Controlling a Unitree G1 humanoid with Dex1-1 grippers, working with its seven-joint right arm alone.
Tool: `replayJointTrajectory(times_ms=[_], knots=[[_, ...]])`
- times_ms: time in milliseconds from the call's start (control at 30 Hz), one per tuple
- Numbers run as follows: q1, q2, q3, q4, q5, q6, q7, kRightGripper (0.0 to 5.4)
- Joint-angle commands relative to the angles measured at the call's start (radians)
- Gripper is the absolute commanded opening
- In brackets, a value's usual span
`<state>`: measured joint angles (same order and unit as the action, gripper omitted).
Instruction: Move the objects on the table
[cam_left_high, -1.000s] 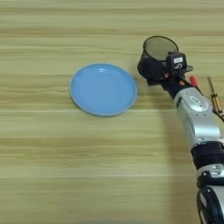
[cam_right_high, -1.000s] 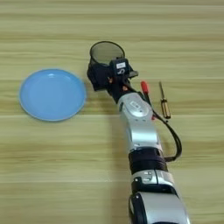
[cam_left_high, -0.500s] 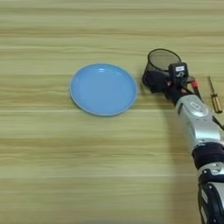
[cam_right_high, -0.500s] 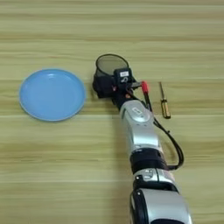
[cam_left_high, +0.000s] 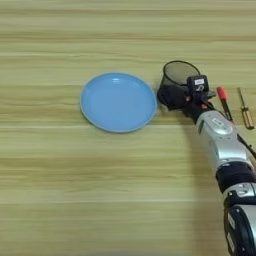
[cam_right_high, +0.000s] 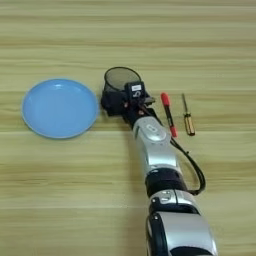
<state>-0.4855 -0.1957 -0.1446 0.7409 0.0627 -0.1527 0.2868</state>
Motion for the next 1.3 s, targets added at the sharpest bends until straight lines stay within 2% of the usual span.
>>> replayJointTrajectory(times_ms=[33,200,267,400,800,1300], knots=[[-0.086,-0.025,0.002,-0.025,0.000,-0.035,-0.008,4.73],[-0.087,-0.025,0.006,-0.020,-0.001,-0.039,-0.007,4.73],[-0.087,-0.025,0.007,-0.020,-0.001,-0.040,-0.007,5.05],[-0.086,-0.024,0.008,-0.022,-0.001,-0.041,-0.009,5.38],[-0.077,-0.027,0.010,-0.047,0.005,-0.036,-0.009,5.39],[0.020,-0.020,0.015,-0.207,0.011,0.010,-0.006,5.39]])
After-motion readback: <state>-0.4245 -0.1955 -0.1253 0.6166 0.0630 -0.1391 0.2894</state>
